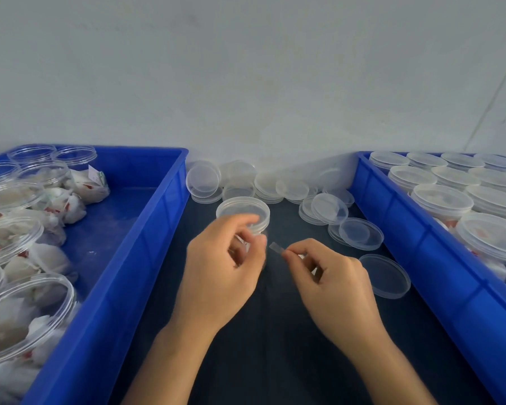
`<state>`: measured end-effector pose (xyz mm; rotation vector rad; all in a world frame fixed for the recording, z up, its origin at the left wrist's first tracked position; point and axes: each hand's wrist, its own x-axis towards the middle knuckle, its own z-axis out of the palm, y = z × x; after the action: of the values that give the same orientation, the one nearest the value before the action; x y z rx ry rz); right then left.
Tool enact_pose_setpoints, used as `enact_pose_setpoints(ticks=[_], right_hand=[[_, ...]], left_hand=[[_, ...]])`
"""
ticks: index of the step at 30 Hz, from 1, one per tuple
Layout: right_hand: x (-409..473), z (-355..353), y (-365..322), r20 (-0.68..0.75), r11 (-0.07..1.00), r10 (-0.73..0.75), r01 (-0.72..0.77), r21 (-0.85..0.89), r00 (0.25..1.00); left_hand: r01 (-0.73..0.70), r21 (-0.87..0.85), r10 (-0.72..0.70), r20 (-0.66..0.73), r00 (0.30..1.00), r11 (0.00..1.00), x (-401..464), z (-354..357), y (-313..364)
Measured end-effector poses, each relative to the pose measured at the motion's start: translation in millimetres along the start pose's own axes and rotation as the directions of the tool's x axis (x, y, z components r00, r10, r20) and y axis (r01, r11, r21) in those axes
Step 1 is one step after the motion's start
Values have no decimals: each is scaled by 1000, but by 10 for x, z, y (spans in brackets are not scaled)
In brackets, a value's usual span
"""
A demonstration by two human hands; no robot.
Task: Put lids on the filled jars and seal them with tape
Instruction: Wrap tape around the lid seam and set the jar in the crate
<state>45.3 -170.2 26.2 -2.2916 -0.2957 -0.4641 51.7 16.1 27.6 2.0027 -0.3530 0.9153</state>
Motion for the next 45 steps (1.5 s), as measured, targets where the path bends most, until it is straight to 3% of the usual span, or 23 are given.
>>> enact_pose_setpoints(ticks=[4, 8, 11, 22, 32, 45], right_hand=[[-1, -14, 1, -35, 999, -15, 14, -30, 999], [-13, 6, -32, -63, 999, -15, 12, -52, 998], [-23, 19, -47, -94, 997, -15, 7, -81, 995], [-19, -19, -41, -121, 998, -51, 48, -26, 991], [2, -4, -19, -140, 999, -13, 7, -43, 990], [0, 14, -52, -159, 999, -1, -8, -53, 987]], left_hand=[[78, 115, -38, -317, 948, 990, -26, 20, -155], [222, -8, -221, -95, 971, 975, -116, 129, -327], [254, -142, -257, -7, 966, 957, -116, 233, -382], [133, 127, -157, 195, 968, 983, -107, 172, -116], [158, 159, -190, 219, 957, 975, -139, 175, 5], [193, 197, -224, 153, 962, 961, -142, 210, 63]])
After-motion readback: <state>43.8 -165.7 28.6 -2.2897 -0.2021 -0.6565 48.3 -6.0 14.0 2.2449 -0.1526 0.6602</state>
